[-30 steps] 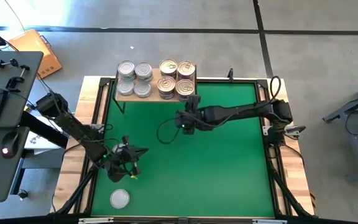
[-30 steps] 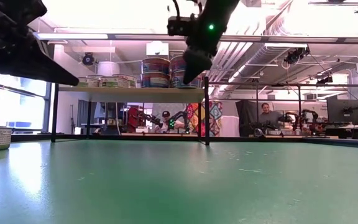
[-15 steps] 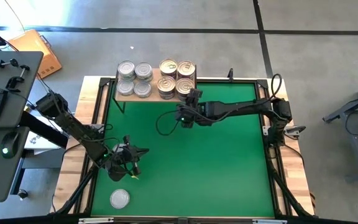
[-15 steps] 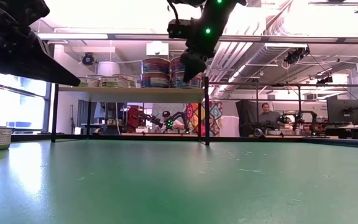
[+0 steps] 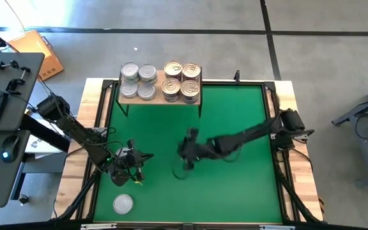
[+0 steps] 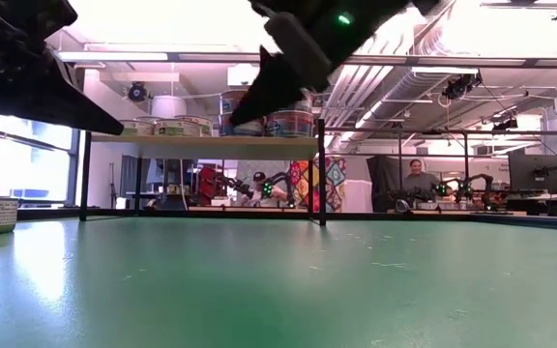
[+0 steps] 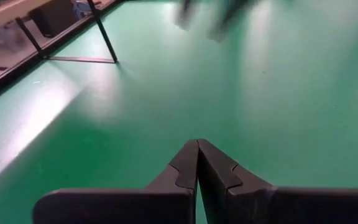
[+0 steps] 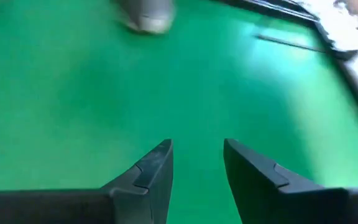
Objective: Stack canned seafood by type on shelf
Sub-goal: Stack the green tuna can on the other green tuna can on the shelf
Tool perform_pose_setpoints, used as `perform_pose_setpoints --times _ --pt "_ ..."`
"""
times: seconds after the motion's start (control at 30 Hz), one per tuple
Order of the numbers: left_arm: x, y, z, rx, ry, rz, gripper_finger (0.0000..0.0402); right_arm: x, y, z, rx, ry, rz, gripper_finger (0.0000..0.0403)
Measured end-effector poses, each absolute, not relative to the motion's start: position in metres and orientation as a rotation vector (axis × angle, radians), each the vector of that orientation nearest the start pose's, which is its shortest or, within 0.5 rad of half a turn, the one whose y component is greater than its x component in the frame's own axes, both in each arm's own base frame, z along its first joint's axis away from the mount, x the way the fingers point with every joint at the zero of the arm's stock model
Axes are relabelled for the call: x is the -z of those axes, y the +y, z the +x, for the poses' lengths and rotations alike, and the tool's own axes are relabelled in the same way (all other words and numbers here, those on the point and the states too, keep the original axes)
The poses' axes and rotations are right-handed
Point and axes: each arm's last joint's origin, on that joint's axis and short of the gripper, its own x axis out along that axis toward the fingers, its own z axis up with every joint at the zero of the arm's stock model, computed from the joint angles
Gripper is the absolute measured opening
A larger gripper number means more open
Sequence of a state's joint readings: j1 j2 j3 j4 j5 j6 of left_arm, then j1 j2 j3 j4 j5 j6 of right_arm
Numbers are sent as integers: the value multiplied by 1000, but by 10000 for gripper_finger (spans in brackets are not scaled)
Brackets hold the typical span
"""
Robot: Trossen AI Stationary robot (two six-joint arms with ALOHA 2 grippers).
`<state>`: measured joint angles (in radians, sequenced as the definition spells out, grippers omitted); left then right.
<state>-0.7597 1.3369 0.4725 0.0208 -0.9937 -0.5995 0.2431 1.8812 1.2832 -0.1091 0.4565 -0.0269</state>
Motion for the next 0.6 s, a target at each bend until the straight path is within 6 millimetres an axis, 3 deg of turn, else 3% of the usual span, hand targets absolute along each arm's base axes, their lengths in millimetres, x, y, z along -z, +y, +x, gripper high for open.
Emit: perform_pose_setpoints --times 0.13,0.33,0.47,0.6 --pt "-150 -134 176 -346 457 63 0 -169 107 379 143 543 -163 135" --pt "-150 -133 180 -263 567 35 0 -139 116 352 190 507 16 135" --pt "-168 -133 181 -297 797 -55 0 -127 113 341 276 515 76 135" --pt "-184 -128 166 -441 1066 -138 0 -123 112 338 279 526 70 135"
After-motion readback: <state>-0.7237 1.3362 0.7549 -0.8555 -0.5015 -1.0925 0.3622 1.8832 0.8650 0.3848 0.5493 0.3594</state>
